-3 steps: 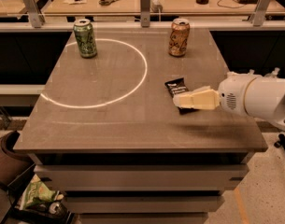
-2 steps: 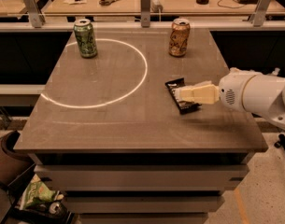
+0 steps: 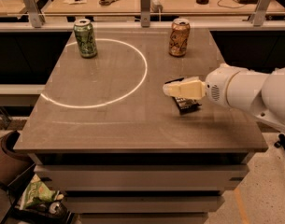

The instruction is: Move rxbar chocolate near green can

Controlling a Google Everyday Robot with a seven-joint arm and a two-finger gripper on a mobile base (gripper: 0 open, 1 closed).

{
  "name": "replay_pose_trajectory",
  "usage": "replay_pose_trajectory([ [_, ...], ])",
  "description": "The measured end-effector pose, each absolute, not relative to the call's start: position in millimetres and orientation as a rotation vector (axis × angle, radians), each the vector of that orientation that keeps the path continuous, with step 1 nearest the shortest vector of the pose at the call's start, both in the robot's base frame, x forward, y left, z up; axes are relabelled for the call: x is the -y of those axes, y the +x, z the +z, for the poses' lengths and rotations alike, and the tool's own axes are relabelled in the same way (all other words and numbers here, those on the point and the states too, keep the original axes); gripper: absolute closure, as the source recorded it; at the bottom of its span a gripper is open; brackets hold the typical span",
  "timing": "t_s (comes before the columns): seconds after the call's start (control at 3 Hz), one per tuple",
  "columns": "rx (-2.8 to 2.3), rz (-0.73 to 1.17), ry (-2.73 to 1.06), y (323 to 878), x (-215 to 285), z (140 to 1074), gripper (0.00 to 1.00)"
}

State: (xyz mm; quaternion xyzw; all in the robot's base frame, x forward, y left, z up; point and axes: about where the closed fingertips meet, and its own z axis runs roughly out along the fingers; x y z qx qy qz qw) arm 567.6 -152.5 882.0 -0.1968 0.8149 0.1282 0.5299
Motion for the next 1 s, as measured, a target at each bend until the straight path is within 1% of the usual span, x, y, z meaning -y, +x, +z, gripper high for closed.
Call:
replay_pose_trajectory([
  [0.33,-1.939,0.325,-0.481,571.7,131.0,879.3,0.0],
  [1.0,-1.986,0.379,-0.48,576.3,108.3,844.2,0.0],
])
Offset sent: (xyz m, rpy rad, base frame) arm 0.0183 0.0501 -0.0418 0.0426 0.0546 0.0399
